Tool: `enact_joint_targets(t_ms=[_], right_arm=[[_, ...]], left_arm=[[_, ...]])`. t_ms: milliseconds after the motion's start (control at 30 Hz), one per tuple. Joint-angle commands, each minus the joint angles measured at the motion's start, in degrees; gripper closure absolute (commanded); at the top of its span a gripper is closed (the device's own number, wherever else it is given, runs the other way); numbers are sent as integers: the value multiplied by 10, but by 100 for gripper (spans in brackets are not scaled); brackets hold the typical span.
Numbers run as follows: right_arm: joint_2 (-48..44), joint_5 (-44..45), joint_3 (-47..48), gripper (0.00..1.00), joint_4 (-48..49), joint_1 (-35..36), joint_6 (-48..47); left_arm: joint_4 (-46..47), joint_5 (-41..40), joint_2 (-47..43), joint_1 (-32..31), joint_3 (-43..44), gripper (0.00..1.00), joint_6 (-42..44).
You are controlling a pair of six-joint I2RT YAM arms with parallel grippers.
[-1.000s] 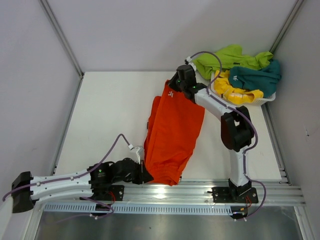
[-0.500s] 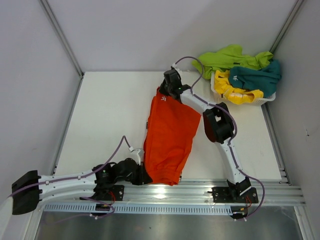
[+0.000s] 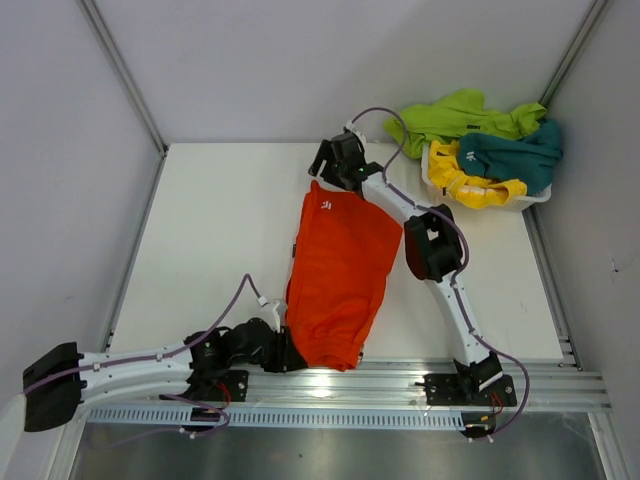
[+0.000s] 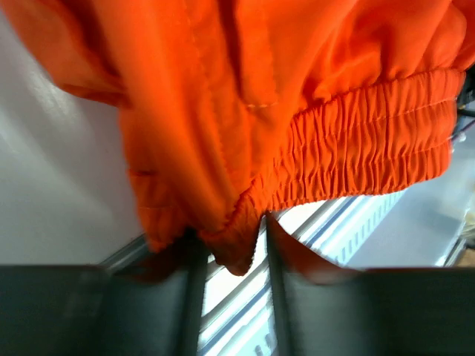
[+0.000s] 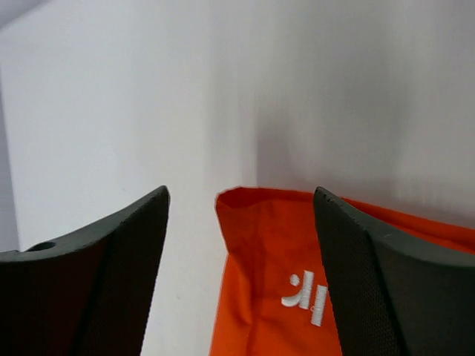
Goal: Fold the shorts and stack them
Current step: Fold the shorts
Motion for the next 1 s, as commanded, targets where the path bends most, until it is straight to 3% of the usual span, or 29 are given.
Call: enact_joint_targets(t_ms=[0,100,133,200,400,733,967], right_arm=[[-45,-5,50,15,-9,-4,-54],[-95,-4,31,9,-21,-9,-86],[-109,-7,24,9,-25,-11,-91],[-153,-24,-8,9,-34,-16,-111],[-308,-57,-181,8,-57,-9,-154],[-537,8,-529,11,-41,24,-128],[-563,4,-651,13,-5,-19,-126]], left_arm=[[-31,8,-18,3,8,58,2],[-54,2,-50,5,25,27,9],[-60,1,-59,6,31,13,12],[-93,-8,-82,6,51,1,20],[-162,-14,-110,28,98,1,47],[-181,26,-87,107,90,1,88],[-193,17,-79,119,71,1,90]])
